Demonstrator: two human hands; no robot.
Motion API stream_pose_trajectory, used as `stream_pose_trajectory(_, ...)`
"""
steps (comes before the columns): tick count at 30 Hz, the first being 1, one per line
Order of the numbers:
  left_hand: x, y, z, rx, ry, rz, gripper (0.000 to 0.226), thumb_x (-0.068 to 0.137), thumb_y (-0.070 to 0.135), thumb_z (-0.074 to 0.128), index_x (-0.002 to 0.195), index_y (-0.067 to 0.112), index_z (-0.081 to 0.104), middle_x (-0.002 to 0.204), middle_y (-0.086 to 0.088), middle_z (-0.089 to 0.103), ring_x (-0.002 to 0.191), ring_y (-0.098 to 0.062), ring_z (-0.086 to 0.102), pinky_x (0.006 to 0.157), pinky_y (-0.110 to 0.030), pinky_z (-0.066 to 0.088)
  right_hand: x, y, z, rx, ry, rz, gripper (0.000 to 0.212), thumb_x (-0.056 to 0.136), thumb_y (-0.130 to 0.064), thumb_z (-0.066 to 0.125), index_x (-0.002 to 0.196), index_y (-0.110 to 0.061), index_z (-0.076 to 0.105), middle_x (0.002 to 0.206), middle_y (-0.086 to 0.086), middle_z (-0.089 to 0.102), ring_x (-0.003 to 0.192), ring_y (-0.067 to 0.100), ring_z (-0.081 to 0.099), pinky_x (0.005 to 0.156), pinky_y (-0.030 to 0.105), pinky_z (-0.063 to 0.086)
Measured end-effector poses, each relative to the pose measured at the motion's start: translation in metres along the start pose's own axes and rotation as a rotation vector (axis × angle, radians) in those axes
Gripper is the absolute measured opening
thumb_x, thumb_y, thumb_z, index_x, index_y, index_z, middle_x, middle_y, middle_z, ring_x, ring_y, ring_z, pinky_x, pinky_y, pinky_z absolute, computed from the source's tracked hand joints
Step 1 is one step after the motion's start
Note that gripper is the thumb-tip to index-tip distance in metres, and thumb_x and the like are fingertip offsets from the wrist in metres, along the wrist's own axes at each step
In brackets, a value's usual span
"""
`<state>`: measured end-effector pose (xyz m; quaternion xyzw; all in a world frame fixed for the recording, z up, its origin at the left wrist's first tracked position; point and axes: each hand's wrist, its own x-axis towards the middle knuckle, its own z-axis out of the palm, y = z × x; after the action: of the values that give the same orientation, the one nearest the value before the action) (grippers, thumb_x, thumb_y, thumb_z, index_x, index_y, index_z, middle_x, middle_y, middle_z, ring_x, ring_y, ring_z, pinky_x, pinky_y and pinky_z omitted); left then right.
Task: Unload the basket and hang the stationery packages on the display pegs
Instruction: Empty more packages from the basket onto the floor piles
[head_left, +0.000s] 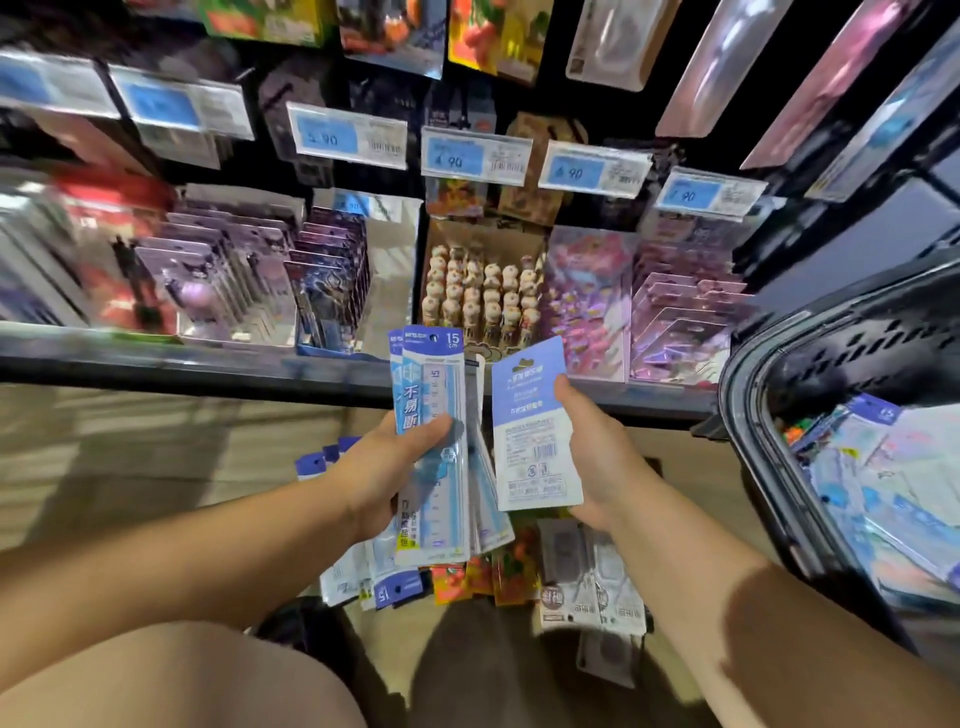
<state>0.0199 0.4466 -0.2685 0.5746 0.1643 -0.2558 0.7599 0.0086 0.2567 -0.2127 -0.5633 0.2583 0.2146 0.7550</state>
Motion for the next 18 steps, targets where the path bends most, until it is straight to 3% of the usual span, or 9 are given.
stream_pose_trajectory(3,-0.004,0.001,0.002,-0.026,-0.015,0.01,0.034,0.093,0.027,0.063,0.126,0.024,0.053,0.111,-0.007,0.072,0.095,-0.026,0.071,0.078,-0.045,0.057,0.0,0.001,-0.007,-0.043,0.008,-0.031,0.055,0.097,-0.059,0.039,0.126,-0.017,0.061,0.12,0.013,0.066,0.109,0.034,0.063,0.088,0.045,0.049)
stream_pose_trajectory(5,-0.006,0.001,0.003,-0.035,-0.045,0.013,0.037,0.093,0.027,0.062,0.128,0.024,0.052,0.112,-0.006,0.072,0.097,-0.026,0.071,0.079,-0.047,0.057,0.002,0.005,-0.005,-0.115,-0.007,-0.041,0.055,0.097,-0.055,0.042,0.12,-0.011,0.063,0.115,0.018,0.068,0.105,0.038,0.064,0.09,0.049,0.049)
stream_pose_trajectory(7,-0.007,0.001,0.005,-0.036,-0.087,0.008,0.044,0.089,0.029,0.064,0.131,0.023,0.053,0.116,-0.008,0.071,0.104,-0.03,0.068,0.084,-0.049,0.056,0.003,0.016,0.003,-0.192,-0.059,-0.037,0.048,0.099,-0.046,0.043,0.127,-0.011,0.059,0.118,0.018,0.068,0.109,0.038,0.065,0.1,0.055,0.047)
stream_pose_trajectory(9,-0.011,0.002,0.008,-0.035,-0.124,0.018,0.054,0.079,0.032,0.068,0.13,0.02,0.053,0.121,-0.012,0.068,0.111,-0.034,0.065,0.085,-0.047,0.056,0.004,0.029,0.01,-0.253,-0.102,-0.051,0.047,0.1,-0.045,0.045,0.143,-0.027,0.044,0.134,0.007,0.061,0.121,0.027,0.059,0.107,0.051,0.042)
stream_pose_trajectory(12,-0.014,0.001,0.008,-0.031,-0.154,0.039,0.055,0.075,0.034,0.068,0.126,0.019,0.054,0.122,-0.015,0.067,0.119,-0.038,0.059,0.096,-0.049,0.052,0.006,0.039,0.016,-0.327,-0.131,-0.029,0.068,0.096,-0.051,0.05,0.154,-0.039,0.015,0.151,-0.006,0.04,0.131,0.015,0.045,0.111,0.038,0.033)
stream_pose_trajectory(15,-0.014,0.002,0.006,-0.075,-0.183,0.03,0.031,0.093,0.028,0.056,0.124,0.023,0.053,0.109,-0.007,0.074,0.097,-0.026,0.072,0.076,-0.041,0.06,0.009,0.041,0.008,-0.353,-0.084,-0.054,0.079,0.082,-0.045,0.073,0.145,-0.044,0.026,0.137,-0.005,0.054,0.118,0.018,0.058,0.107,0.045,0.042)
stream_pose_trajectory(18,-0.013,0.003,0.002,-0.098,-0.187,0.004,0.041,0.092,0.03,0.057,0.131,0.02,0.049,0.109,-0.009,0.074,0.086,-0.025,0.074,0.065,-0.038,0.06,0.014,0.042,0.002,-0.256,-0.005,-0.111,0.083,0.072,-0.023,0.086,0.136,-0.037,0.035,0.119,0.005,0.066,0.103,0.025,0.069,0.092,0.049,0.055)
